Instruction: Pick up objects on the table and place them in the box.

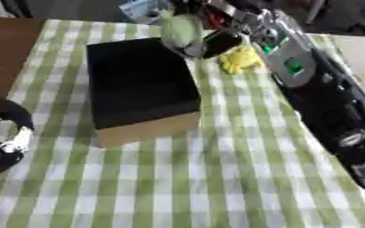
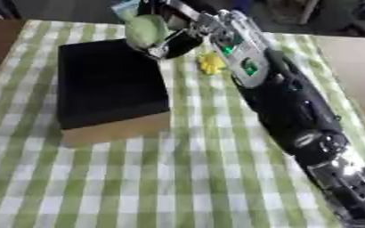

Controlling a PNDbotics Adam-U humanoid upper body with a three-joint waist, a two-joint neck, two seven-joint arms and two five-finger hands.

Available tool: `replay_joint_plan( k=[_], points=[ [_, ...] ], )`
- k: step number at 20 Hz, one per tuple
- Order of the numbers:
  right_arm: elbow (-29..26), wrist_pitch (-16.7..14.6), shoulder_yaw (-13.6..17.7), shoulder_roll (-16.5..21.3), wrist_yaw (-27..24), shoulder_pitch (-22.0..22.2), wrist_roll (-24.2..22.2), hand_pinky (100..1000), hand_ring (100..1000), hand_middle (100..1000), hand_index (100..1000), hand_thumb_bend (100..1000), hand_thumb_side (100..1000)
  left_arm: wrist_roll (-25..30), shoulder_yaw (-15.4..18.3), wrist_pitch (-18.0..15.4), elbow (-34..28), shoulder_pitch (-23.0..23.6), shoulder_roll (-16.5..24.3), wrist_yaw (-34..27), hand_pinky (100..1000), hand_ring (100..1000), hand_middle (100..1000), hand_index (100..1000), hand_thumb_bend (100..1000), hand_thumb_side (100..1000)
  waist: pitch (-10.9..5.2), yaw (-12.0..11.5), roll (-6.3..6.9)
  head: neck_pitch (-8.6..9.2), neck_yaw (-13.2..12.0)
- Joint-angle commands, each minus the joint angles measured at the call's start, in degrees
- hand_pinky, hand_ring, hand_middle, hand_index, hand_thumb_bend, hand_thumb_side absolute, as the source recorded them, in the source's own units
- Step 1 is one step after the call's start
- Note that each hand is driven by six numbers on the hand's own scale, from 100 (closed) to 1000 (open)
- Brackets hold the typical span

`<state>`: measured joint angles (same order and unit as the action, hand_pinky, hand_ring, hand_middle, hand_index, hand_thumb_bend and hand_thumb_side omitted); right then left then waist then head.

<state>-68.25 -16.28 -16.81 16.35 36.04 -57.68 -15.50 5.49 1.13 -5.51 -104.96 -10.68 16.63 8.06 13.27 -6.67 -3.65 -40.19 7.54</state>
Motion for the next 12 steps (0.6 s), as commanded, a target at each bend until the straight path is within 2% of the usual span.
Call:
replay_joint_plan(
  k=[1,2,4,7,10,12],
  points=[
    [1.8,-1.7,0.6,-1.4,4.0,-1.5,0.7,607,566,422,581,432,115,0.3,-0.2,-0.1,-0.8,-0.7,0.8,-0.3,677,504,530,548,137,100,-0.78,-0.3,0.42,0.76,0.6],
    [2.2,-2.3,0.5,-1.7,5.1,-1.5,0.9,618,593,461,621,498,149,0.3,-0.2,-0.1,-0.8,-0.7,0.8,-0.3,677,504,530,548,140,100,-0.76,-0.4,0.43,0.78,0.7],
    [2.5,-3.2,0.2,-2.2,6.9,-1.4,1.1,627,616,486,654,545,166,0.3,-0.2,-0.1,-0.8,-0.8,0.8,-0.4,677,504,530,548,149,100,-0.74,-0.4,0.44,0.81,0.7],
    [3.3,-3.8,0.0,-2.6,8.1,-1.1,0.3,643,655,529,702,579,180,0.3,-0.2,0.0,-0.8,-0.7,0.8,-0.4,677,504,530,548,146,100,-0.73,-0.2,0.46,0.82,0.7],
    [3.2,-3.9,0.0,-2.4,8.2,-1.2,-0.7,676,723,613,772,628,205,0.3,-0.2,0.0,-0.8,-0.7,0.8,-0.4,677,503,530,548,146,100,-0.82,0.2,0.49,0.77,0.8],
    [2.5,-4.1,0.0,-2.0,7.6,-1.3,-2.0,686,737,627,780,637,218,0.3,-0.2,0.0,-0.7,-0.6,0.8,-0.4,677,503,530,548,143,100,-0.92,0.4,0.52,0.73,0.8]
  ],
)
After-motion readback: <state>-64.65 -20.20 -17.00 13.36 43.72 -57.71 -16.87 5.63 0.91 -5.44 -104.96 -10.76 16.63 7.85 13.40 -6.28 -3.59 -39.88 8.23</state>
